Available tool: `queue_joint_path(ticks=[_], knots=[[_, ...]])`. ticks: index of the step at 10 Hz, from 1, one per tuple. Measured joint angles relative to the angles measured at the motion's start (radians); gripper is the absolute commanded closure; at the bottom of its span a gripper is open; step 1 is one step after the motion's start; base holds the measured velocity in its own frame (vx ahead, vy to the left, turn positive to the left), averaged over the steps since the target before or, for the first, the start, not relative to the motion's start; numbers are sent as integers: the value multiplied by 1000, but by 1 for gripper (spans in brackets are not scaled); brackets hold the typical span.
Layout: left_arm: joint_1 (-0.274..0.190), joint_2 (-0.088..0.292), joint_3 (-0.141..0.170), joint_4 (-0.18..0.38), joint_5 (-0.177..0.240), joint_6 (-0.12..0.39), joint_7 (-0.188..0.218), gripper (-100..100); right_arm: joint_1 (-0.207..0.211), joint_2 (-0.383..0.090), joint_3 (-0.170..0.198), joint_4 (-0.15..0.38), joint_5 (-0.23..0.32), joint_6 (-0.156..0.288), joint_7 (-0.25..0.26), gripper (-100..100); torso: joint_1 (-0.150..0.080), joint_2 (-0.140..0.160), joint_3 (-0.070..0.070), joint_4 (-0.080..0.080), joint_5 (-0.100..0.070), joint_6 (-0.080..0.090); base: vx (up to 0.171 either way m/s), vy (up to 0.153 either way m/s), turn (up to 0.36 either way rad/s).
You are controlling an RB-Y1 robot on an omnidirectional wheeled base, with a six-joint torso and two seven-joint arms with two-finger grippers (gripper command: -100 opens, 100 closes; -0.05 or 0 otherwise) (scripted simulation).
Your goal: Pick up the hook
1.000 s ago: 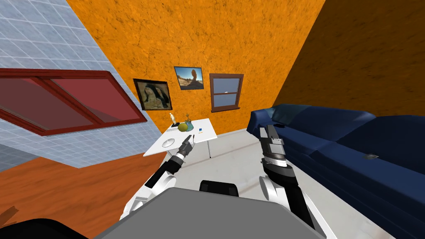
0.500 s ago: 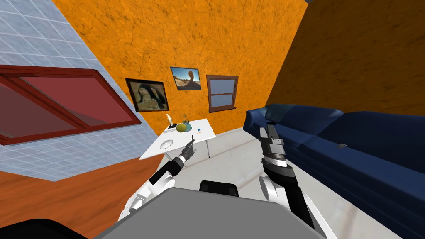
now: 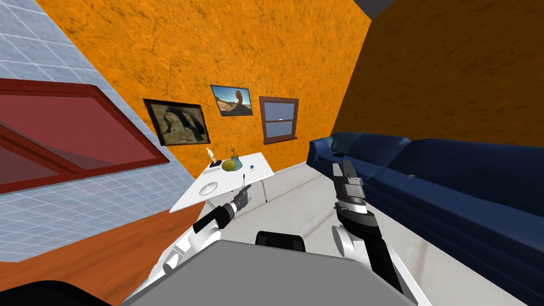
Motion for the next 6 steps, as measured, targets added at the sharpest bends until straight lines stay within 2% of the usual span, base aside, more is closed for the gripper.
queue_joint_path(ticks=[2,6], knots=[[-8,58,-15,16,35,41,-5,-100,0,0,0,0,0,0,0,0,-1,-1,-1,0,0,0,5,52,-139],[-26,133,-45,42,78,134,-16,-100,0,0,0,0,0,0,0,0,-1,-3,-2,-1,0,0,21,54,-152]])
